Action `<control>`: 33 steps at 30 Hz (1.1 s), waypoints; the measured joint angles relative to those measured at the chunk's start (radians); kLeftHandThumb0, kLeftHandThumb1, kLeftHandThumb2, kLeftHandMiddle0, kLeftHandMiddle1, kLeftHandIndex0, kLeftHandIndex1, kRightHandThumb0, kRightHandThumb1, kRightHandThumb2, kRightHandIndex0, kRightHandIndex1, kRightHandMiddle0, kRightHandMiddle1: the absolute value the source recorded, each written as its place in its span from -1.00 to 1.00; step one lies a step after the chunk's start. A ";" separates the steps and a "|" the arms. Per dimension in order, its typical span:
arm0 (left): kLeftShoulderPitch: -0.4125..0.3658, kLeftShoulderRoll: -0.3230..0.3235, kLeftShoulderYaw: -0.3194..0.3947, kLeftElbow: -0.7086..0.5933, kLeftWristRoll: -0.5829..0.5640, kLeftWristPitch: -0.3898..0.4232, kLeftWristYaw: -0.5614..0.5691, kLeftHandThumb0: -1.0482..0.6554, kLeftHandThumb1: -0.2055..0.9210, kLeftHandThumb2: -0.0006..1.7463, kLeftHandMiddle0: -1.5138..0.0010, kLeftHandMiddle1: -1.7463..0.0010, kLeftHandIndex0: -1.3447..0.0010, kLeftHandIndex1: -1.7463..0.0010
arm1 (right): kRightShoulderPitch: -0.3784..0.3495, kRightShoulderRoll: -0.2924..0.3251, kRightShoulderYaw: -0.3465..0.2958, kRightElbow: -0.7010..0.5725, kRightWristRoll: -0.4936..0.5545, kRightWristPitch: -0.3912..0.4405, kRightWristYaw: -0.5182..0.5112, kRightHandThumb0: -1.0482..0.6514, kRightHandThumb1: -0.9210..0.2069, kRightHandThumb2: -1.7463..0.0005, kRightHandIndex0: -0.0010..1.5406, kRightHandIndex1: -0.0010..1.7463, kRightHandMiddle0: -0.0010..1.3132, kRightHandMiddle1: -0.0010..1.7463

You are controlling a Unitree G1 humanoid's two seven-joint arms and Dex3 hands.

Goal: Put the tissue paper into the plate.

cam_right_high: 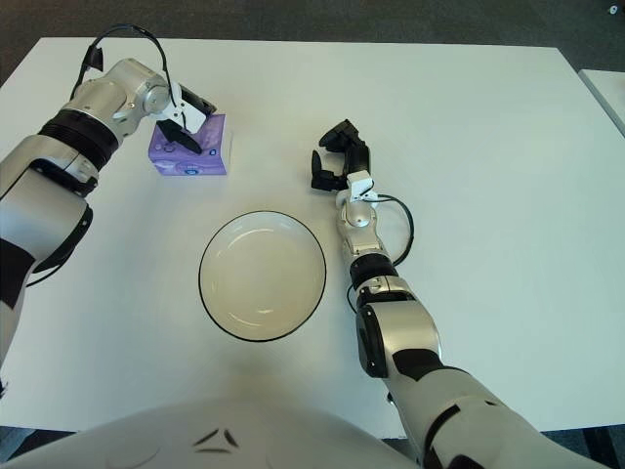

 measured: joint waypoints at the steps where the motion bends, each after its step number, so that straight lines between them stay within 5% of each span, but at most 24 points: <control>1: 0.000 0.002 0.001 0.000 -0.002 -0.002 0.000 -1.00 0.90 -0.96 1.00 1.00 1.00 1.00 | 0.000 0.000 0.000 0.000 0.000 0.000 0.000 0.22 0.13 -0.56 -0.32 1.00 -0.22 1.00; 33: 0.020 0.046 0.012 -0.063 -0.018 -0.023 -0.082 -0.96 0.91 -0.98 1.00 1.00 1.00 1.00 | -0.002 -0.001 0.000 0.002 0.000 0.000 -0.001 0.23 0.13 -0.56 -0.32 1.00 -0.22 1.00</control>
